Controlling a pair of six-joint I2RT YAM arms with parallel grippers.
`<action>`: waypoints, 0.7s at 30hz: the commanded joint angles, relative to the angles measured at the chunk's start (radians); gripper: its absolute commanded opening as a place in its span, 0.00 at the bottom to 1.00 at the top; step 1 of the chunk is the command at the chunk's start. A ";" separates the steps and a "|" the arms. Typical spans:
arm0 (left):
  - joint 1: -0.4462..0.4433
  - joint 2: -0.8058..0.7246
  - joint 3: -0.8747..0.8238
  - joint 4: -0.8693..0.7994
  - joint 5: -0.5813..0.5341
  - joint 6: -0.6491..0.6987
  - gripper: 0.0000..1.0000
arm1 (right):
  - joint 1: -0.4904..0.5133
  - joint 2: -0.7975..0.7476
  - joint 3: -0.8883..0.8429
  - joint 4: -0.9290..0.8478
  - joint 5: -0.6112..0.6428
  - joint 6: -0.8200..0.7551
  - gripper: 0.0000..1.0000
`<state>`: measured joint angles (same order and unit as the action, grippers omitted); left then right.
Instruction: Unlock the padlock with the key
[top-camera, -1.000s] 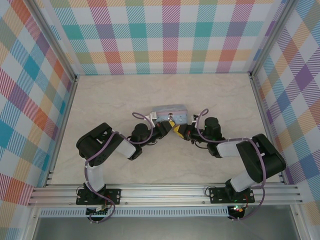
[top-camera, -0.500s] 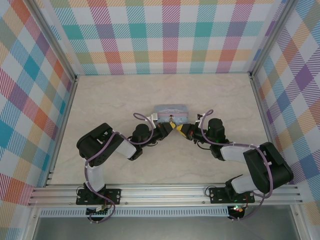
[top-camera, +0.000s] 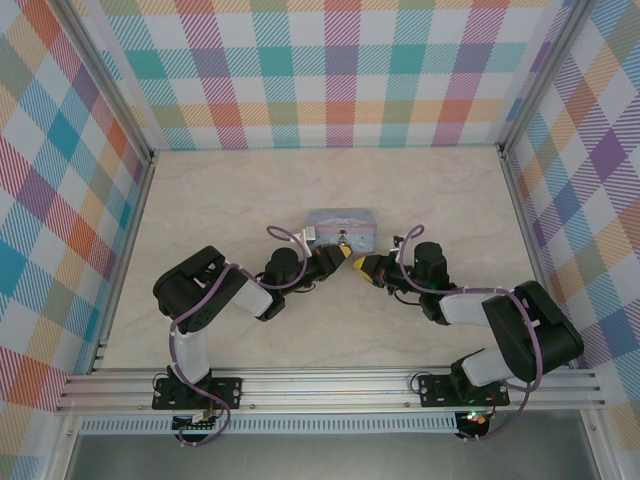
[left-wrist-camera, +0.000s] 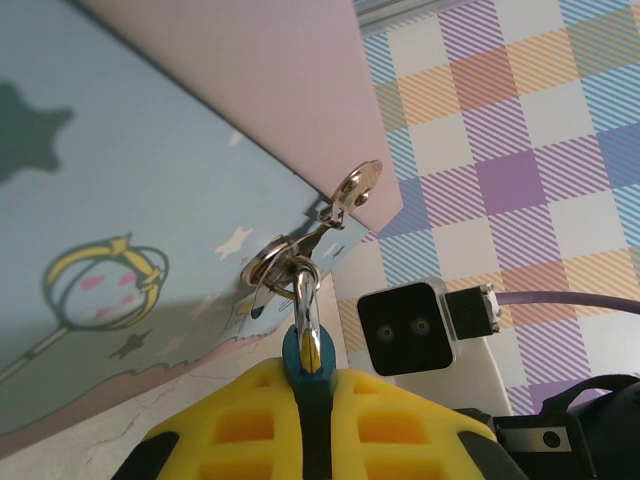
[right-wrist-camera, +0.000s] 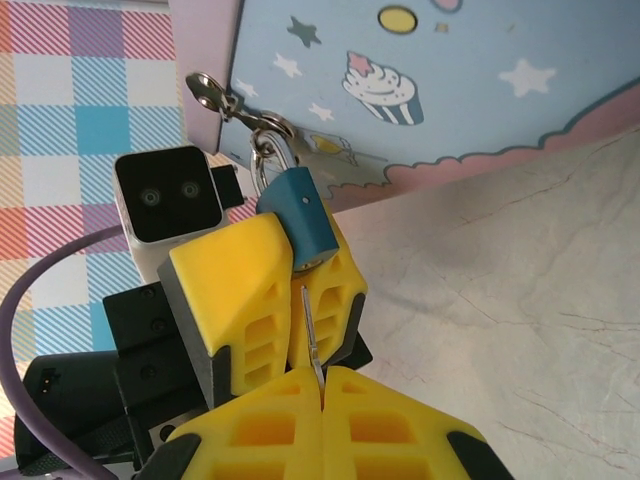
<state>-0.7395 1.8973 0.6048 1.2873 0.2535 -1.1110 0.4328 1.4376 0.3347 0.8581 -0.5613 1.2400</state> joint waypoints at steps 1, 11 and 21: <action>-0.019 -0.019 0.020 0.030 0.022 -0.005 0.00 | 0.007 0.025 0.021 0.039 -0.020 -0.018 0.04; -0.019 -0.018 0.018 0.036 0.033 -0.004 0.00 | 0.014 0.048 0.051 0.057 -0.023 -0.016 0.04; -0.019 -0.020 0.016 0.037 0.035 -0.006 0.00 | 0.015 0.076 0.060 0.070 -0.023 -0.013 0.04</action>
<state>-0.7395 1.8973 0.6052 1.2854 0.2684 -1.1114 0.4404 1.5009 0.3687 0.8825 -0.5793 1.2404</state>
